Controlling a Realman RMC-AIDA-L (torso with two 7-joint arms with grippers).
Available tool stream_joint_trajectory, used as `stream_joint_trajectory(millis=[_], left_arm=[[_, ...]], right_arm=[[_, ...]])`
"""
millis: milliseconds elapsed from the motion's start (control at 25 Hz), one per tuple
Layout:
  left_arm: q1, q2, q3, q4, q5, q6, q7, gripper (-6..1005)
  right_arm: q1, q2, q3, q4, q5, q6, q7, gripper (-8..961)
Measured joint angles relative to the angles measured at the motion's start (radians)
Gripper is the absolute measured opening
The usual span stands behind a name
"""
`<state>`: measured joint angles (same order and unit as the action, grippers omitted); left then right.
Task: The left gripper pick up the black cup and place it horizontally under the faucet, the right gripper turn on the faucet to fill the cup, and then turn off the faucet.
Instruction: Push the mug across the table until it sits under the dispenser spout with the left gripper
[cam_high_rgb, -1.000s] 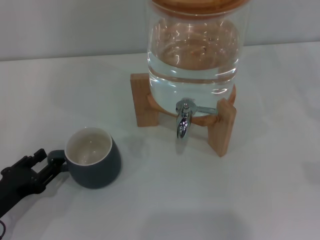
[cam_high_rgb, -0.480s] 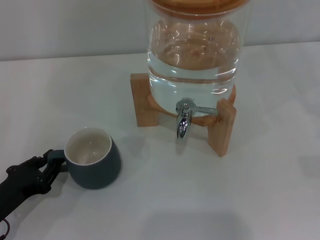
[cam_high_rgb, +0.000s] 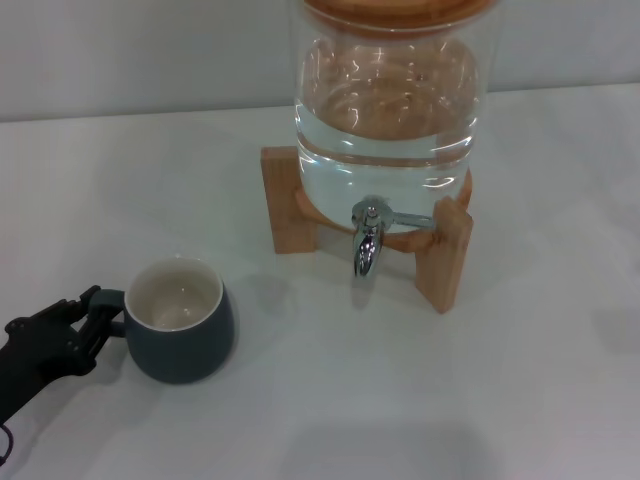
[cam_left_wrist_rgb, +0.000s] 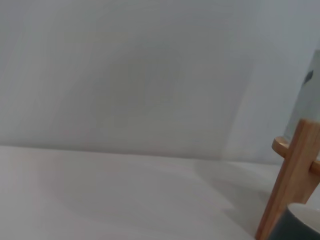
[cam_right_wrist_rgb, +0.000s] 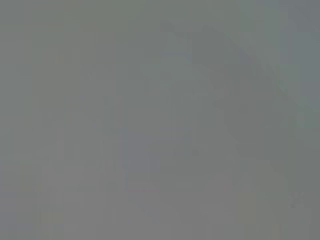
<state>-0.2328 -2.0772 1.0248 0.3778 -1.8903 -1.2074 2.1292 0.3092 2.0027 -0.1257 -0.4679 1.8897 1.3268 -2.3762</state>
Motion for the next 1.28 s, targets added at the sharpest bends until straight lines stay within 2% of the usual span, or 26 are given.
stream_joint_trajectory(millis=[520, 880, 960, 1280], left_arm=[[-0.04, 0.002, 0.008, 0.021, 0.017, 0.002, 0.0, 206], [-0.133, -0.004, 0.01, -0.003, 0.082, 0.009, 0.002, 204], [-0.178, -0.006, 0.029, -0.033, 0.092, 0.008, 0.002, 204], [-0.253, -0.013, 0.101, -0.078, 0.085, 0.013, 0.003, 202]], right_arm=[[0.004, 0.002, -0.006, 0.003, -0.002, 0.001, 0.0, 826], [0.007, 0.005, -0.041, 0.012, 0.0, 0.011, -0.01, 826], [0.01, 0.005, -0.043, 0.016, 0.0, 0.016, -0.011, 826], [0.013, 0.005, -0.057, 0.023, 0.001, 0.04, -0.012, 826]])
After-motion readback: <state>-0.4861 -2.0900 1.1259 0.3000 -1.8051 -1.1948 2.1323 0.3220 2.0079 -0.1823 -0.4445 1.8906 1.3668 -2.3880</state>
